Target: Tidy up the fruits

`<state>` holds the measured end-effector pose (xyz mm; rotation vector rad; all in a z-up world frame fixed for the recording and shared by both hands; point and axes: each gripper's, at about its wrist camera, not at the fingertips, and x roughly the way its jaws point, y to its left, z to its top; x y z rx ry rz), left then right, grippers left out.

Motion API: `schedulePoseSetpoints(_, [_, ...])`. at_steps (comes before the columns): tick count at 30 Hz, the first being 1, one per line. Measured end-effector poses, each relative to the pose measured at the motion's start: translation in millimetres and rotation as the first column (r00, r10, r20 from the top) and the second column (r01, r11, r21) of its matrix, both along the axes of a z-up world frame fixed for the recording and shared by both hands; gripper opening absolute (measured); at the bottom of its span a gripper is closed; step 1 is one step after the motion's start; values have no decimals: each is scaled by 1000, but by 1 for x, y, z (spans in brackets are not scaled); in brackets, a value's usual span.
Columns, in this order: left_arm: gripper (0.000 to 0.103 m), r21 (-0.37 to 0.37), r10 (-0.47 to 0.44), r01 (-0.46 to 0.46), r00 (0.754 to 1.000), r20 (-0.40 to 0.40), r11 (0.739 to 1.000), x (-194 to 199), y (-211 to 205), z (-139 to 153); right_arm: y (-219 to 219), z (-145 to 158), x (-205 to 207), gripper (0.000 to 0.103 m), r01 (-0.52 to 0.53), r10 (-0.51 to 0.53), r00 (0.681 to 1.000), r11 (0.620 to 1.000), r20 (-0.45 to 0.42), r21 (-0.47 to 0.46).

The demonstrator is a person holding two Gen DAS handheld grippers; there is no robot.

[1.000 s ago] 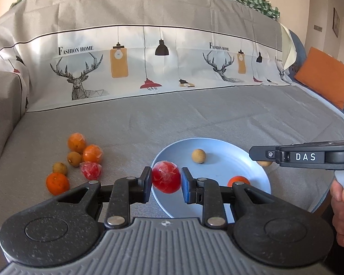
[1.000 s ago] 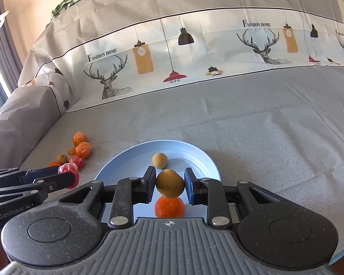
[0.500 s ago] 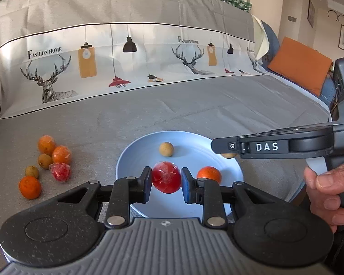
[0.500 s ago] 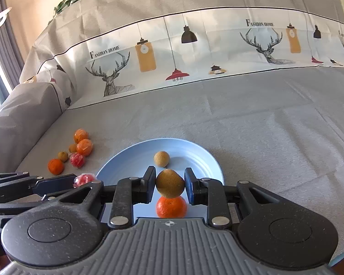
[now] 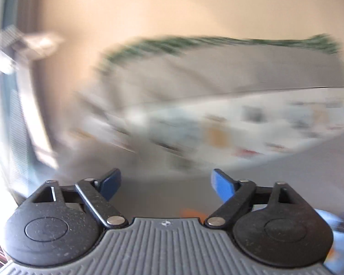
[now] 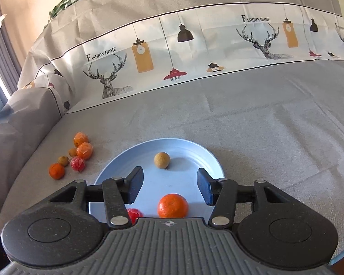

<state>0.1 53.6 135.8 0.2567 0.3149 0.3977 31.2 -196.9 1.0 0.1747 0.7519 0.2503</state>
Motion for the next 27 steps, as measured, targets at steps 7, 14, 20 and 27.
schedulePoseSetpoints(7, [96,103,274,-270,962,-18,957,49,95,40,5,1,1,54,-27,27,1000,1000,2,13])
schedulePoseSetpoints(14, [96,22,384,-390,895,-228,921,61,142,10,4,2,1,54,-41,41,999,999,2,8])
schedulePoseSetpoints(20, [100,71,281,-280,960,-11,957,18,74,22,8,0,3,54,-48,48,999,999,-3,11])
schedulePoseSetpoints(27, [98,18,-105,106,993,-60,994,23,-5,-43,15,1,-1,54,-78,78,997,997,4,-16])
